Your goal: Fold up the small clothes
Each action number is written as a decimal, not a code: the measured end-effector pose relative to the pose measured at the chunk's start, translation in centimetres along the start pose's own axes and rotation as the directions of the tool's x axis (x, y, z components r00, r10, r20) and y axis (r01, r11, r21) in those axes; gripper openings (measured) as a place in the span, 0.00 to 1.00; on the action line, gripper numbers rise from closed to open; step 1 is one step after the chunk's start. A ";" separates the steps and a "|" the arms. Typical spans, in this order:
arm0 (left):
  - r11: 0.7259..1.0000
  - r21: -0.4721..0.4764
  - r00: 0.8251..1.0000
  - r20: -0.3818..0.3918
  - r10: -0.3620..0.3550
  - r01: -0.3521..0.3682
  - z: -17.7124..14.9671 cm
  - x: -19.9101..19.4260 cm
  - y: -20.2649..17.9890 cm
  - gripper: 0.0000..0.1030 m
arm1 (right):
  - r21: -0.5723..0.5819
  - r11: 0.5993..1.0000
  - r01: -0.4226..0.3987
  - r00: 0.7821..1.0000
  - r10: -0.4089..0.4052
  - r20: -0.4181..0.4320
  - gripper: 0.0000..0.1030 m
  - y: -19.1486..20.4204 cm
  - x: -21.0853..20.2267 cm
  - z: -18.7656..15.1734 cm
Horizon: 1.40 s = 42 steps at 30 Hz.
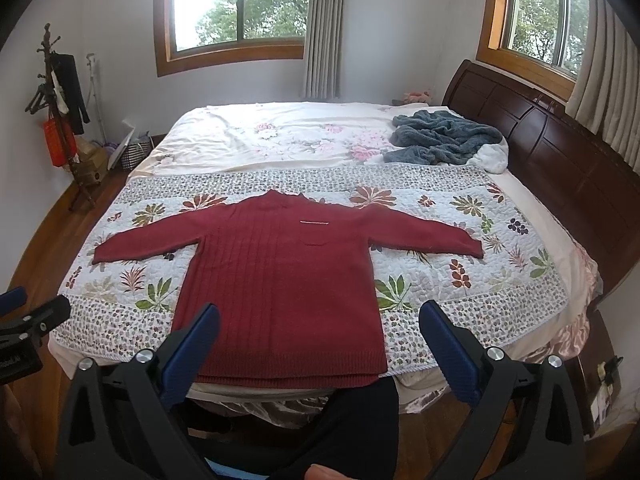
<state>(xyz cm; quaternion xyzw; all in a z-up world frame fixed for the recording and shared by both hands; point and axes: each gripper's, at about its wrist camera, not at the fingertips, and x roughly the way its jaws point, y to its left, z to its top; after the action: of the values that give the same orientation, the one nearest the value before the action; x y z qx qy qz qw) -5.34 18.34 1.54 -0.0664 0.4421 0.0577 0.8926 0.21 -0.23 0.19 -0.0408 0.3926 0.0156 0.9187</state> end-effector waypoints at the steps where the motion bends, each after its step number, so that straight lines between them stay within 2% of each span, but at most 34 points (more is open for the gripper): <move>1: 1.000 0.000 1.000 -0.002 0.000 0.000 0.1 0.0 0.0 0.97 | 0.000 1.000 0.000 1.000 0.000 0.001 0.96 -0.1 0.0 0.0; 42: 1.000 0.001 1.000 -0.004 -0.006 0.006 0.0 0.1 0.4 0.97 | -0.008 1.000 0.000 1.000 0.000 0.009 0.96 0.2 -0.3 0.6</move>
<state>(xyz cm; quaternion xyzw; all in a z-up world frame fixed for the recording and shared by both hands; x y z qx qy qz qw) -5.30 18.73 1.41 -0.0674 0.4439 0.0546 0.8919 0.42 0.04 0.82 -0.0446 0.3886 0.0173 0.9202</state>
